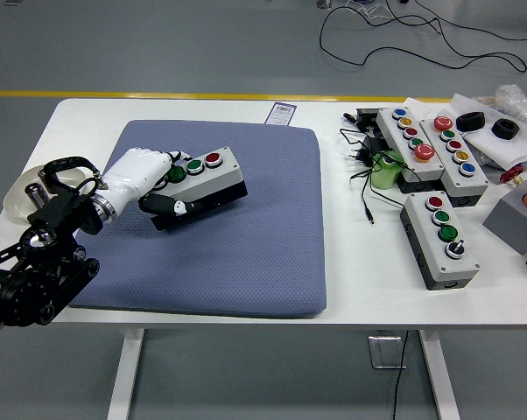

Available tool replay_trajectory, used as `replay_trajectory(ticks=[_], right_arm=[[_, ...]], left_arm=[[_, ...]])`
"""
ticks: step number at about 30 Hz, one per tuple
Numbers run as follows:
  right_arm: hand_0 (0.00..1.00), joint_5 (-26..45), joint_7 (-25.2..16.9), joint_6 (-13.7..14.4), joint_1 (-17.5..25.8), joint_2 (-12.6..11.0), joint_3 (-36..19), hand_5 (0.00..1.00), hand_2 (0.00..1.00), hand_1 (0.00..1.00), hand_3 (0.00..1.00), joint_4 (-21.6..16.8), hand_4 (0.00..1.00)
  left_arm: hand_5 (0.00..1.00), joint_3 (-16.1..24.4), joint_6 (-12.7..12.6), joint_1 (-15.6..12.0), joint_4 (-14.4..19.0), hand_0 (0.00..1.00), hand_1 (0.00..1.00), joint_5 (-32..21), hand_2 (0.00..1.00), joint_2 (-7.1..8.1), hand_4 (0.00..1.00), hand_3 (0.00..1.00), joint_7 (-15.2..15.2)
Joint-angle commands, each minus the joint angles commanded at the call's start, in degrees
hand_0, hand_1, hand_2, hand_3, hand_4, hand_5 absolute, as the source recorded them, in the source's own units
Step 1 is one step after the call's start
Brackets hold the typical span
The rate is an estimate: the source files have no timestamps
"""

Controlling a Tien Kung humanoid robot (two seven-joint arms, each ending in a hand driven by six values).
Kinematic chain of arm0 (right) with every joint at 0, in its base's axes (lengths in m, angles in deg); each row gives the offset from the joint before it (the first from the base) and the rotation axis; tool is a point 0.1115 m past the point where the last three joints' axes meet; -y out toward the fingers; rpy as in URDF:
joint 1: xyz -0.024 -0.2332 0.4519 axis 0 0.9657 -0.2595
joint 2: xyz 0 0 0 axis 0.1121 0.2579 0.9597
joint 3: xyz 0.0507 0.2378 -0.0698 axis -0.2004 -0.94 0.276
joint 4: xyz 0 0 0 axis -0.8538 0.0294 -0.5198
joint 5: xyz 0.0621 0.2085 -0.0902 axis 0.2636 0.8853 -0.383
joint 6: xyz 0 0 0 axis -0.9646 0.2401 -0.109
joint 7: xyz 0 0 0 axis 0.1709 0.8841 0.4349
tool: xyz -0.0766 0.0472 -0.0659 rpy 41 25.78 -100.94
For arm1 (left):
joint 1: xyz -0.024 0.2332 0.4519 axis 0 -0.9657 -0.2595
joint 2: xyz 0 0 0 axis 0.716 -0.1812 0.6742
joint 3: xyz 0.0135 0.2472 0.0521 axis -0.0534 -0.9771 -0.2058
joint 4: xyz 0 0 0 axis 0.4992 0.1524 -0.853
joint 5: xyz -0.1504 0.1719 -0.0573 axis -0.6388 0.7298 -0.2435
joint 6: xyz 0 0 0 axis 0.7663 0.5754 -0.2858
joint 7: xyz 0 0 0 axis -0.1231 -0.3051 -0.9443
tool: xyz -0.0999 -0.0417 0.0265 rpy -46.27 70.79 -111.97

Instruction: Pick up the button,place it on the desk,press the button,press the button

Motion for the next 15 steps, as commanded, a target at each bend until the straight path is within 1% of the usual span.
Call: replay_trajectory(ticks=[3,6,11,15], right_arm=[[0.713,-0.26,0.07,0.0,-0.05,0.01,0.0,0.315,0.745,0.713,0.612,0.0,0.462],[0.713,-0.38,0.15,0.03,-0.08,0.06,-0.11,0.315,0.745,0.713,0.612,0.0,0.462],[0.712,-0.85,0.33,0.11,-0.09,0.19,-0.38,0.313,0.743,0.716,0.612,0.0,0.461],[0.711,-1.26,0.42,0.14,-0.05,0.21,-0.37,0.311,0.745,0.714,0.61,0.0,0.46]], left_arm=[[0.002,-2.7,-2.19,0.65,1.36,0.064,0.002,2.5,0.002,1.95,0.181,0.144,-1.9],[0.002,-4.81,-3.6,1.17,2.39,0.064,0.002,3.83,0.002,3.45,0.181,0.144,-3.78],[0.002,-7.82,-5.3,1.72,3.67,0.067,0.002,4.61,0.002,4.85,0.186,0.147,-5.84],[0.002,-9.35,-4.91,2.11,3.73,0.074,0.002,5.2,0.002,5.52,0.19,0.149,-6.14]])
